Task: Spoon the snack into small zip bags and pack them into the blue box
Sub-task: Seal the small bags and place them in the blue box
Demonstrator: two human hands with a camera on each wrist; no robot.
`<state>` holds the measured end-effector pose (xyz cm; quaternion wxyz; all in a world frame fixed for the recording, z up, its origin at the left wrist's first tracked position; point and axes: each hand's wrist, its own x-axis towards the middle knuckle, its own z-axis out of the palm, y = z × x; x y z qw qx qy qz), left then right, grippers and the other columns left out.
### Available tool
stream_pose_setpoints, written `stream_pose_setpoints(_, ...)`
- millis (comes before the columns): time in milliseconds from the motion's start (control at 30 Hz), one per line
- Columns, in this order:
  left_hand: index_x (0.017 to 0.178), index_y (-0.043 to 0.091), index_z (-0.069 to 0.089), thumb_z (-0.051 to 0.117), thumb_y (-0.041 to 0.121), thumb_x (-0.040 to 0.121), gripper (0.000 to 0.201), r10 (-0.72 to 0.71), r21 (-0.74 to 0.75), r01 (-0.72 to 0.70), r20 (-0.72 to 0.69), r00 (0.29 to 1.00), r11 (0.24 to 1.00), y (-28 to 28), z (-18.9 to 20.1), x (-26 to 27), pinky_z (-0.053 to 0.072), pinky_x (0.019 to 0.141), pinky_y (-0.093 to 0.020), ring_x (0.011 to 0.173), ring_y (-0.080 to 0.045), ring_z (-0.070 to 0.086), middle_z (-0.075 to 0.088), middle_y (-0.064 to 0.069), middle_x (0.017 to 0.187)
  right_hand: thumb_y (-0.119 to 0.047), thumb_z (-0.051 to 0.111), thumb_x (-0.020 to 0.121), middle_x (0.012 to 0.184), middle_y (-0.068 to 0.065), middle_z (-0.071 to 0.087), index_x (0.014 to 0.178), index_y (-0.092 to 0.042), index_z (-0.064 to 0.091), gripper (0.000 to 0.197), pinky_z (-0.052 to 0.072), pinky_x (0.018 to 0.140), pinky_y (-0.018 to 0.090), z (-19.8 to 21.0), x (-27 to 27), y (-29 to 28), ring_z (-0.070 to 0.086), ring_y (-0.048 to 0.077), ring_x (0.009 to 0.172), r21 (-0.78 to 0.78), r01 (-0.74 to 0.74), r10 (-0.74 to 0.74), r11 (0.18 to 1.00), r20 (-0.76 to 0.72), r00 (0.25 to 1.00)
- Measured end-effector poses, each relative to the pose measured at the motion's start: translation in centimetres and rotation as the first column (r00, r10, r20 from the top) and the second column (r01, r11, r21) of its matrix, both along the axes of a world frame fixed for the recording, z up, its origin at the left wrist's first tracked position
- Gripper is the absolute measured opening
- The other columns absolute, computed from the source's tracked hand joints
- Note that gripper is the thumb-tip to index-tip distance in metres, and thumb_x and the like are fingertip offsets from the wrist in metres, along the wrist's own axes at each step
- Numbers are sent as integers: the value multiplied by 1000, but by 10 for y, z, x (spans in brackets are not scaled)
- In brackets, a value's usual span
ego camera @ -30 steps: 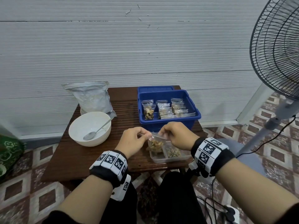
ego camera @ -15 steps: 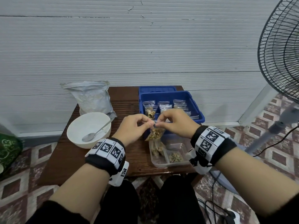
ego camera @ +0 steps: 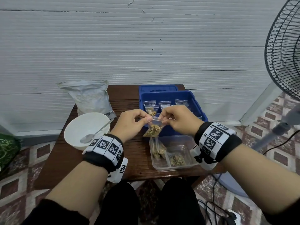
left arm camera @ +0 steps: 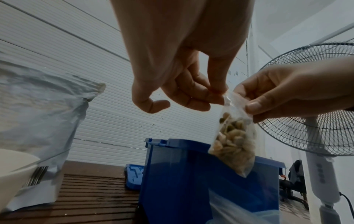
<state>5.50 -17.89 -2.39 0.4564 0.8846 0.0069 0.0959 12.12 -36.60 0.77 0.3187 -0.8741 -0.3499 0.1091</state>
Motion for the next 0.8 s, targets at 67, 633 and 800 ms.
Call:
stream_pose_setpoints(67, 79, 30, 68, 67, 25, 90, 12, 2, -28, -2, -4, 1000, 1000, 1, 1, 3, 38, 73, -4, 79, 12, 58, 68, 17, 81, 1, 63, 86, 77, -12, 57, 95, -9, 68, 15, 39, 64, 2, 2, 3, 3, 56, 7, 78, -28, -12, 13, 1000, 24, 1000)
stream_pose_setpoints(633, 102, 30, 64, 53, 36, 97, 14, 237, -324, -280, -166, 957, 904, 30, -30, 49, 48, 98, -31, 106, -8, 62, 69, 6, 111, -11, 66, 87, 91, -1, 69, 89, -15, 73, 9, 48, 80, 29, 38, 115, 79, 58, 11, 86, -573, -106, 127, 813, -4, 992)
stream_pose_setpoints(800, 94, 37, 58, 49, 35, 99, 10, 230, -427, -311, -231, 945, 849, 28, -49, 56, 49, 99, -38, 98, -3, 64, 67, 14, 102, -14, 76, 78, 90, 1, 73, 83, -18, 76, 7, 55, 81, 33, 0, 142, 103, 62, 11, 80, -692, -187, 145, 697, -119, 982)
